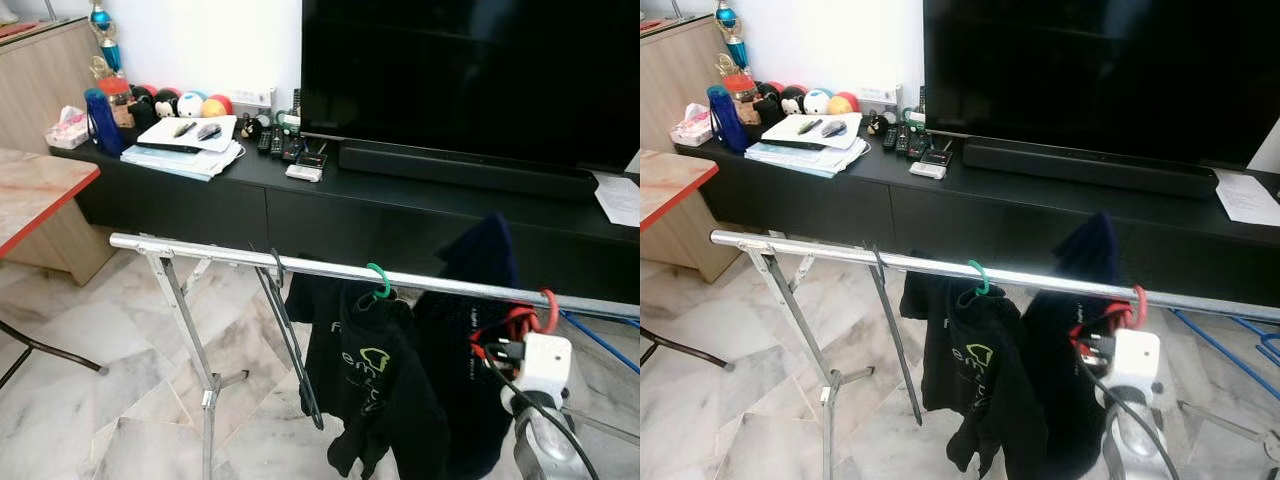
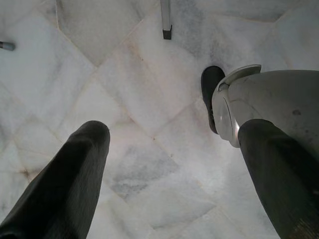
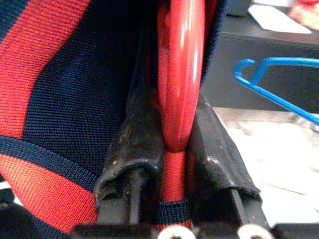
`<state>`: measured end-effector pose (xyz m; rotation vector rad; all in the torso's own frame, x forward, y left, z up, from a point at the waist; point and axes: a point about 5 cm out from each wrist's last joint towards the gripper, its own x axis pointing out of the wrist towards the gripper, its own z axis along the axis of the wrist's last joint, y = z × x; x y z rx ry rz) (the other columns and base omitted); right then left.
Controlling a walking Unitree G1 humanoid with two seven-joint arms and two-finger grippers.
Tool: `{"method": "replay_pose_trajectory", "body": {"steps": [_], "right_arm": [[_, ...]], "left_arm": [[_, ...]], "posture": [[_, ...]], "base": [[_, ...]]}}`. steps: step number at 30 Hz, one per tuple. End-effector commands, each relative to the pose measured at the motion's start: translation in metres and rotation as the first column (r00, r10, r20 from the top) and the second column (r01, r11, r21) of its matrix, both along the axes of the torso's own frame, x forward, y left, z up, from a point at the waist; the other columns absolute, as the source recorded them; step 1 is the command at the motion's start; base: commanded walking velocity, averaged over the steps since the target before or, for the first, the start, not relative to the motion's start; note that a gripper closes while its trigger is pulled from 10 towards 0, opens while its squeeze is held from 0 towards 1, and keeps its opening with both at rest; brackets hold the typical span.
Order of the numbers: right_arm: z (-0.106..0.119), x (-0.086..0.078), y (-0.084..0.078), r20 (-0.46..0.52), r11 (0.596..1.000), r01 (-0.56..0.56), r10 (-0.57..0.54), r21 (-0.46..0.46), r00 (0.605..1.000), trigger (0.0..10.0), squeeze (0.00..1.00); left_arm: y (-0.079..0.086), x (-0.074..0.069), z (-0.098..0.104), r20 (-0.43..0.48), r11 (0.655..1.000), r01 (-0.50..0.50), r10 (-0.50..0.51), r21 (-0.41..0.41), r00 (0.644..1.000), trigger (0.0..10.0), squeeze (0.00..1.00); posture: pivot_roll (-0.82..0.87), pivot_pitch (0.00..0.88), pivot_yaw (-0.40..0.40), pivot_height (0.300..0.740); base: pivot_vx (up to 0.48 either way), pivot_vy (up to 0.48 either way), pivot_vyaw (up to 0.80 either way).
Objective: Hang hanger
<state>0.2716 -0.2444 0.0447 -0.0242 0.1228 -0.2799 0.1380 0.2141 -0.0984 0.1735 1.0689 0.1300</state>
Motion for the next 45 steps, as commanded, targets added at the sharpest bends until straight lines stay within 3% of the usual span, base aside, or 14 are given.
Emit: {"method": "replay_pose_trajectory", "body": {"steps": [1,4,9,15,21,26,32,38,40,41,42,45], "right_arm": [[0.005,-0.008,-0.008,0.044,0.996,0.09,-0.09,-0.012,0.995,0.0,0.0],[-0.005,-0.021,-0.014,-0.018,0.974,0.226,-0.225,0.022,0.974,0.0,0.0],[-0.01,-0.032,-0.025,-0.074,0.932,0.362,-0.36,0.011,0.93,0.0,0.0],[-0.016,-0.037,-0.028,-0.121,0.9,0.435,-0.431,0.013,0.895,0.0,0.0],[-0.027,-0.036,-0.022,-0.204,0.893,0.447,-0.431,0.041,0.879,0.0,0.0],[-0.044,-0.033,-0.016,-0.331,0.924,0.378,-0.341,0.053,0.88,0.0,0.0],[-0.071,-0.039,-0.014,-0.478,0.944,0.322,-0.251,0.069,0.841,0.0,0.0],[-0.081,-0.044,-0.014,-0.523,0.953,0.297,-0.224,0.059,0.822,0.0,0.0],[-0.083,-0.043,-0.01,-0.519,0.945,0.307,-0.208,0.112,0.829,7.3,0.0],[-0.083,-0.043,-0.009,-0.52,0.945,0.303,-0.2,0.12,0.83,7.3,0.0],[-0.084,-0.042,-0.007,-0.513,0.944,0.3,-0.191,0.138,0.837,10.0,0.0],[-0.084,-0.041,-0.003,-0.497,0.946,0.283,-0.172,0.157,0.85,10.0,0.0]], "left_arm": [[-0.025,-0.002,-0.004,-0.009,0.993,0.074,-0.075,-0.093,0.997,10.0,0.0],[-0.023,-0.002,-0.004,-0.011,0.993,0.081,-0.082,-0.088,0.997,10.0,0.0],[-0.021,-0.002,-0.004,-0.011,0.993,0.085,-0.086,-0.084,0.996,10.0,0.0],[-0.018,-0.003,-0.004,-0.011,0.993,0.088,-0.089,-0.078,0.996,10.0,0.0],[-0.009,-0.004,-0.003,-0.016,0.994,0.085,-0.086,-0.072,0.996,10.0,0.0],[-0.002,-0.004,-0.002,-0.02,0.995,0.077,-0.078,-0.068,0.997,10.0,0.0],[0.018,-0.011,0.001,-0.021,0.997,0.046,-0.047,-0.061,0.999,10.0,0.0],[0.028,-0.023,0.0,-0.031,0.998,0.03,-0.032,-0.062,0.999,10.0,0.0],[0.028,-0.024,0.0,-0.03,0.997,0.022,-0.024,-0.068,0.999,10.0,0.0],[0.028,-0.024,0.0,-0.028,0.997,0.017,-0.019,-0.071,0.999,10.0,0.0],[0.027,-0.025,-0.001,-0.029,0.997,0.014,-0.016,-0.071,0.999,10.0,0.0],[0.024,-0.027,-0.002,-0.03,0.997,0.009,-0.011,-0.076,0.999,10.0,0.0]], "posture": [[-0.05,0.064,-0.061,0.74],[-0.05,0.062,-0.055,0.74],[-0.05,0.056,-0.047,0.74],[-0.05,0.047,-0.042,0.74],[-0.04,0.042,-0.042,0.74],[-0.04,0.036,-0.043,0.74],[-0.04,0.036,-0.049,0.74],[-0.04,0.036,-0.046,0.74],[-0.02,0.036,-0.048,0.74],[-0.01,0.036,-0.047,0.74],[-0.01,0.04,-0.048,0.74],[0.0,0.041,-0.049,0.74]], "base": [[0.0,0.0,0.0],[0.0,0.0,0.0],[0.0,0.0,0.0],[0.0,0.0,0.0],[0.0,0.0,0.0],[0.0,0.0,0.0],[0.0,0.0,0.0],[0.0,0.0,0.0],[0.0,0.0,0.0],[0.0,0.0,0.0],[0.0,0.0,0.0],[0.0,0.0,0.0]]}}
